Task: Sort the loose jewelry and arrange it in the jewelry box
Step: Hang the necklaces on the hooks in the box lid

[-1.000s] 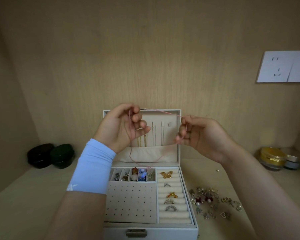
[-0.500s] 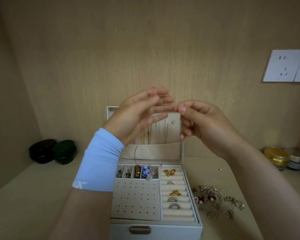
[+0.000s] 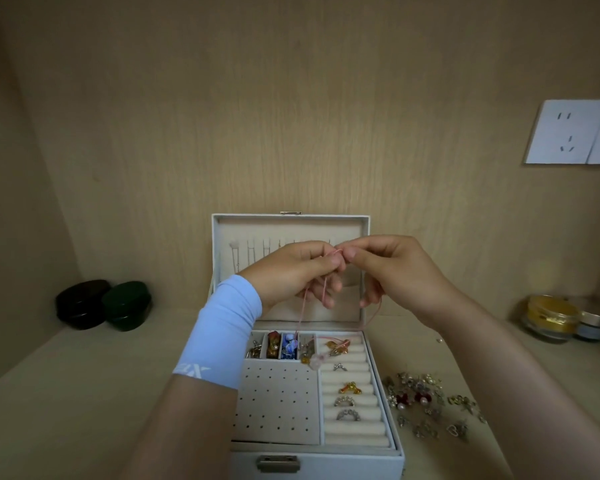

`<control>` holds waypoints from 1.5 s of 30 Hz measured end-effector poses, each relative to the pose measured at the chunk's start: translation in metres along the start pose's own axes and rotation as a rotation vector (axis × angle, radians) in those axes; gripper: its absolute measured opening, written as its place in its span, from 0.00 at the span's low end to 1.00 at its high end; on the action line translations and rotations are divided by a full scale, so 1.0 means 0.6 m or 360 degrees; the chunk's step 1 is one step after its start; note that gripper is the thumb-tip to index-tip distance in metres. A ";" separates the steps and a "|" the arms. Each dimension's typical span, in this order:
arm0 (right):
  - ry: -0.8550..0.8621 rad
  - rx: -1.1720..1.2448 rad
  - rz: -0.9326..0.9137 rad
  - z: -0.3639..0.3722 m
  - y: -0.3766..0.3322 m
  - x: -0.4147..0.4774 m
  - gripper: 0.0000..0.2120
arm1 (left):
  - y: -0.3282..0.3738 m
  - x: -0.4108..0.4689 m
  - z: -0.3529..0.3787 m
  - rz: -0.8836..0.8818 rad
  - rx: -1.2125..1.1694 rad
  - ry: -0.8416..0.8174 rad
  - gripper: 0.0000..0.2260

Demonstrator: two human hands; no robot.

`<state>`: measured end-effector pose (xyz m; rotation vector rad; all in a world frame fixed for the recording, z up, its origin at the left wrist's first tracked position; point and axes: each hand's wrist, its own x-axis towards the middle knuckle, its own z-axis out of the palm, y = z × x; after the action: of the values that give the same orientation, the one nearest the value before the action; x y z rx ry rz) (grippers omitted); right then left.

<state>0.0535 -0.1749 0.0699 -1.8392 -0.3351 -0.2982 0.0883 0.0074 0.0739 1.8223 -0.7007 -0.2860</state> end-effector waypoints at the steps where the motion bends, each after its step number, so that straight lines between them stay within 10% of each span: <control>1: -0.0042 0.0066 0.0063 -0.001 0.001 -0.001 0.09 | -0.002 0.001 0.000 -0.0020 -0.0035 -0.0006 0.09; 14: -0.0194 0.0033 0.0229 -0.014 0.005 -0.001 0.08 | -0.019 0.022 -0.011 -0.0096 -0.0360 -0.0134 0.07; 22: 0.0749 -0.0292 0.0180 0.012 0.034 0.037 0.15 | -0.021 0.061 0.023 -0.0118 -0.0367 0.0839 0.07; 31: 0.1142 -0.1195 0.0298 0.047 0.016 0.058 0.14 | -0.008 0.080 0.033 -0.0272 -0.0075 0.1020 0.13; 45: 0.0207 -0.0843 0.0547 0.019 0.007 0.007 0.12 | -0.033 0.030 0.039 -0.0219 0.0414 0.0583 0.09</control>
<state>0.0595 -0.1645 0.0646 -2.3388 0.1725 -0.2820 0.0973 -0.0174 0.0495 2.1015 -0.3681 0.0557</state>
